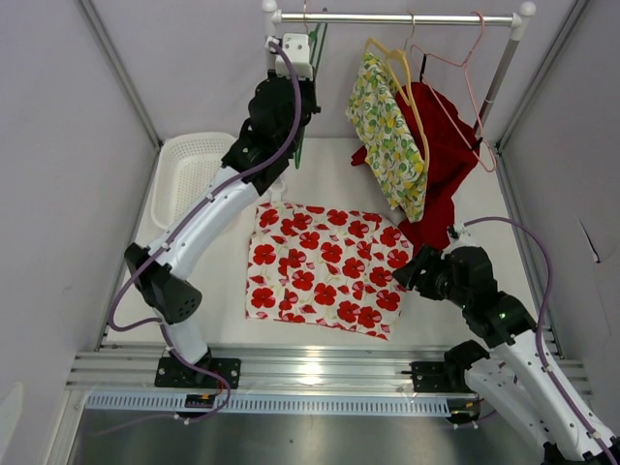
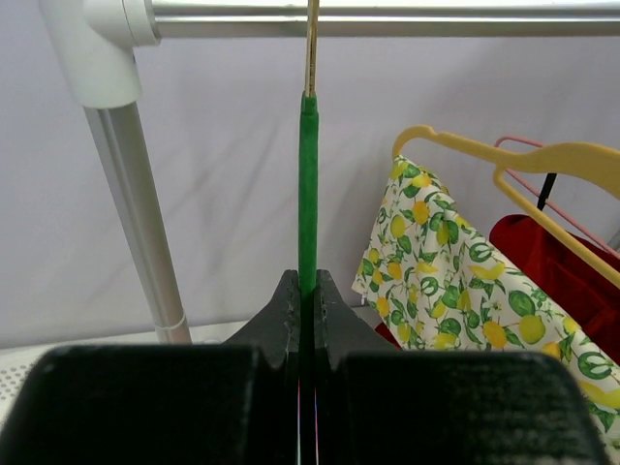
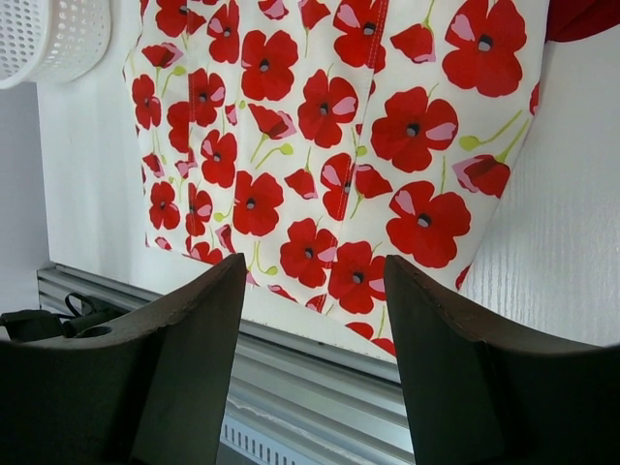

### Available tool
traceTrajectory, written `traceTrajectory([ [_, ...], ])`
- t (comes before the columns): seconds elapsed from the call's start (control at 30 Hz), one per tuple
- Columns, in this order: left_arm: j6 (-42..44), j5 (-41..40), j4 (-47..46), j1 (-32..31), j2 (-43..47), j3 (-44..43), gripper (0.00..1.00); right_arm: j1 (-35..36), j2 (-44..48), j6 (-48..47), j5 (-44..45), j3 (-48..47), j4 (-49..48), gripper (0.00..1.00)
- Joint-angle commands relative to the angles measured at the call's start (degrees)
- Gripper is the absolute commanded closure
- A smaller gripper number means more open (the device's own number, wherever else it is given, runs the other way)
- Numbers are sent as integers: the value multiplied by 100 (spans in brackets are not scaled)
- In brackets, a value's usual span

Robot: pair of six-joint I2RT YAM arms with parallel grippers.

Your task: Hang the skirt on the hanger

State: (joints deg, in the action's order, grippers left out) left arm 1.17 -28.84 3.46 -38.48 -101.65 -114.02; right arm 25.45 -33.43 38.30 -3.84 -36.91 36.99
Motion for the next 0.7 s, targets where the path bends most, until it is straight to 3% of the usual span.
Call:
traceTrajectory([
  [0.0,296,282,-523,25,391,-76,100,-40,56,-139,-65,-115,-149,36],
  [0.23,322,923,-390,60,1076,871,100,-67,135,-148,-74,-124,-61,36],
  [0.4,182,1784,-258,183,2154,2198,100,-93,153,-192,-65,-212,89,36],
  [0.67,-325,4593,418,438,3650,4304,100,-102,91,-393,-232,-536,484,36],
])
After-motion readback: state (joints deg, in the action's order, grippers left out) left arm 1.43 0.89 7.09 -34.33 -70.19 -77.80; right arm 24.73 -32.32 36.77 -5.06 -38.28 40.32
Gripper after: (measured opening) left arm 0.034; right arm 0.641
